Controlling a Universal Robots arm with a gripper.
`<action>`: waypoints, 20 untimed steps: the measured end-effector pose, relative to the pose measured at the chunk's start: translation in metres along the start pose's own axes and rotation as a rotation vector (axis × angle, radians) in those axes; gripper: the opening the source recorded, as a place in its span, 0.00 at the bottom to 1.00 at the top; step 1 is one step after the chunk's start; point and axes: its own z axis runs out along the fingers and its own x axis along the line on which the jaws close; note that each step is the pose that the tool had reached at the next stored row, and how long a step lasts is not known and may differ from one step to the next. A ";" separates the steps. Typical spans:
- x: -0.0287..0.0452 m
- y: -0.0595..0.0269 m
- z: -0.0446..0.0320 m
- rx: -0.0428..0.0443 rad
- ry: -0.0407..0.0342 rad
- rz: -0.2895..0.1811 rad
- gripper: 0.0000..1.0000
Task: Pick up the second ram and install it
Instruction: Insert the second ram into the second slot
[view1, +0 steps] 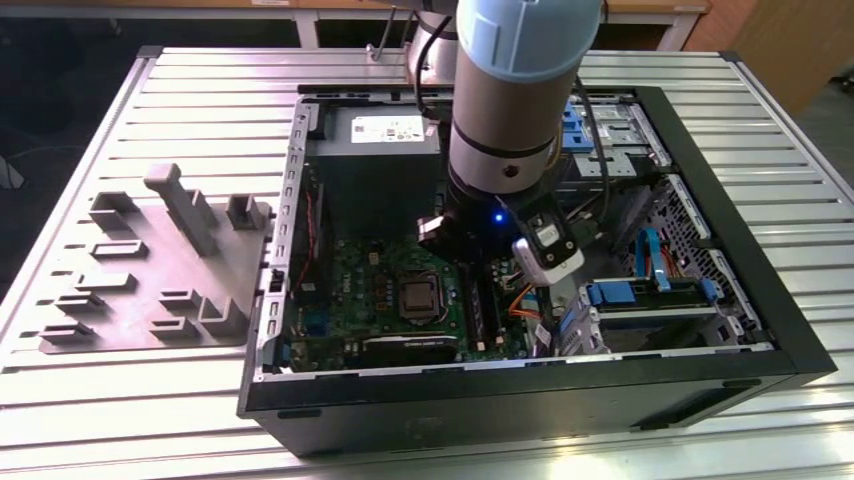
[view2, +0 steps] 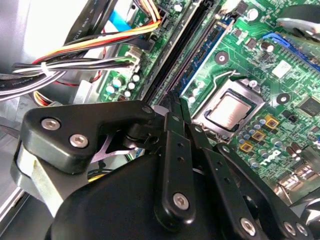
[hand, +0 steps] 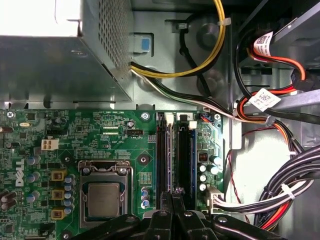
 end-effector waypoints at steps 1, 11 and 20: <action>0.0000 -0.0002 0.0001 -0.0001 -0.0001 0.000 0.11; 0.0003 -0.0004 0.0009 0.0002 -0.0001 0.003 0.11; 0.0003 -0.0004 0.0023 0.0001 -0.0004 0.007 0.11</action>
